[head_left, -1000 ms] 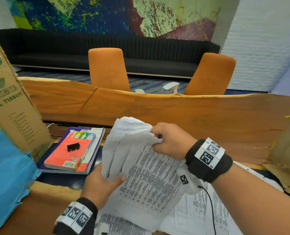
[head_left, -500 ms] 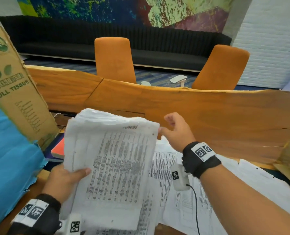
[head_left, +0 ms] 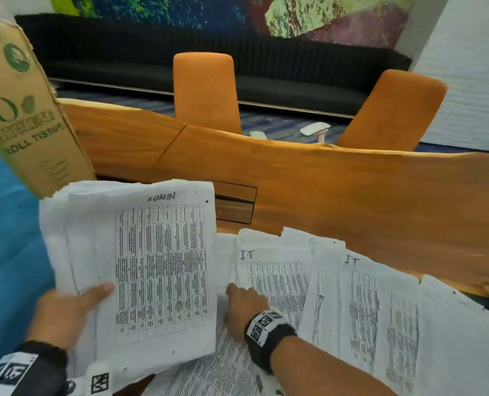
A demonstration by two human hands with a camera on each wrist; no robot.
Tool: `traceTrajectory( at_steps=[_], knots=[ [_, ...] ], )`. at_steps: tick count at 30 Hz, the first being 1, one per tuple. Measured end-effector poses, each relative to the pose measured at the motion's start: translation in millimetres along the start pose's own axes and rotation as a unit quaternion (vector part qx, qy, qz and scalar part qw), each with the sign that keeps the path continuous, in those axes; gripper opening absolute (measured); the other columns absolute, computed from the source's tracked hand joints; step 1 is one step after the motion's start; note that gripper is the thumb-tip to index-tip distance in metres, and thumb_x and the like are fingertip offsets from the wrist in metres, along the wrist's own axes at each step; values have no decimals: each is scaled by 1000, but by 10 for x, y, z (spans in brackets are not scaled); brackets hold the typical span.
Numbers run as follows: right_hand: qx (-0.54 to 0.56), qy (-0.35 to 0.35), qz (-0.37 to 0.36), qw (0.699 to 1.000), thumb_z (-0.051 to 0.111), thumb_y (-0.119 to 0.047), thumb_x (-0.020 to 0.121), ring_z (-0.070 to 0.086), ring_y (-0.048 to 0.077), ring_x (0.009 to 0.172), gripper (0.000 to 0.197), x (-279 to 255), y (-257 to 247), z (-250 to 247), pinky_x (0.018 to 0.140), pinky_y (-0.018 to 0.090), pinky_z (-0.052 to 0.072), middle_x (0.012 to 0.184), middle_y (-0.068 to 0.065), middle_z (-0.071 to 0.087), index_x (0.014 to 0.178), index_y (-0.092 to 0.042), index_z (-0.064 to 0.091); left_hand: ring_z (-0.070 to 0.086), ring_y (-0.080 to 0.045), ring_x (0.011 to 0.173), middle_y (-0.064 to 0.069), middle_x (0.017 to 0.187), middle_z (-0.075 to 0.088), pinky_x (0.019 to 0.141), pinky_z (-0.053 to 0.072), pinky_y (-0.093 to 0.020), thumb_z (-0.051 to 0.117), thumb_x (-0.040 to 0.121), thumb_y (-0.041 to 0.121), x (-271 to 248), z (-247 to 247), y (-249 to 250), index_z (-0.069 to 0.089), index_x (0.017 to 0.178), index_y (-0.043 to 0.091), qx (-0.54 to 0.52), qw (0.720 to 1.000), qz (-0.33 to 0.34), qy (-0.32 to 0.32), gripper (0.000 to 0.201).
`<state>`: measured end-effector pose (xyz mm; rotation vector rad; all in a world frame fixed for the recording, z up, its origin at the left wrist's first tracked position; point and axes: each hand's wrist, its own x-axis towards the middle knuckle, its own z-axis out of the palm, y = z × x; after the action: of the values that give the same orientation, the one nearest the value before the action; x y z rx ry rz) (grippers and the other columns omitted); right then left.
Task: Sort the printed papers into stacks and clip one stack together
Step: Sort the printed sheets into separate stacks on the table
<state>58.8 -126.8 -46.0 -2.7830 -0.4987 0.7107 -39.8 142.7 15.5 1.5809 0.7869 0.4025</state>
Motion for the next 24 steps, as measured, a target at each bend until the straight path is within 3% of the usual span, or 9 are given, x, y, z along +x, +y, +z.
traceTrajectory(
  at_steps=[3,6,9,11,13,16,19,21,24],
  knots=[
    [99,-37,-5,994,60,-17,91,64,24,95,19,-117,178,-245,84,41,56,108,5,65,109,-15,59,69,-29,87,-11,88,72,88,51,-47,82,71,16,45,46,-33,69,95,6,-7,1000,-10,-16,29],
    [163,-29,3,986,67,-23,87,61,15,87,8,-392,576,-569,78,32,52,99,-1,65,94,-21,63,70,-30,86,-10,88,75,91,50,-52,82,69,13,75,188,-18,69,93,6,-28,999,-7,-44,28],
    [213,-19,67,975,71,-26,86,62,10,88,13,-788,1164,-865,71,24,45,100,-4,69,99,-24,68,69,-27,83,-3,79,76,92,49,-50,76,73,2,53,429,-37,69,91,4,-61,995,-8,-84,20],
    [232,-1,115,966,73,-29,86,65,11,89,15,-1093,1572,-1054,67,19,43,98,-6,71,100,-25,70,72,-27,73,-3,78,76,82,56,-47,71,75,-3,-8,623,-81,68,92,4,-68,991,-17,-116,18],
    [250,22,146,957,72,-32,88,63,3,79,9,-1426,1907,-1245,59,10,42,88,-10,70,90,-24,68,73,-24,63,-7,78,76,67,60,-41,66,78,-8,-78,811,-165,67,92,1,-74,985,-40,-149,16],
    [208,17,219,953,71,-32,89,57,-1,75,19,-1750,2434,-1463,53,5,38,81,-14,61,77,-25,58,72,-28,64,-16,81,75,69,59,-43,64,76,-12,-207,1100,-334,67,94,-2,-66,976,-83,-189,21],
    [26,-44,281,958,73,-43,80,64,13,95,31,-1800,2984,-1534,68,17,46,99,-5,67,101,-21,67,70,-30,76,-19,86,75,84,52,-43,69,72,-11,-297,1332,-533,68,97,-2,-27,973,-113,-200,26],
    [-59,-83,293,951,73,-41,79,65,14,100,43,-1681,3334,-1502,77,20,50,107,-4,66,115,-20,65,70,-36,87,-21,90,75,89,50,-48,75,67,-5,-321,1439,-643,68,102,-5,-6,966,-145,-215,36],
    [-114,-62,305,943,77,-39,76,60,14,101,64,-1437,3773,-1428,86,24,51,113,-5,61,133,-22,56,68,-41,97,-24,102,73,97,46,-58,83,56,5,-311,1532,-807,67,109,-2,20,959,-175,-222,56]
  ],
)
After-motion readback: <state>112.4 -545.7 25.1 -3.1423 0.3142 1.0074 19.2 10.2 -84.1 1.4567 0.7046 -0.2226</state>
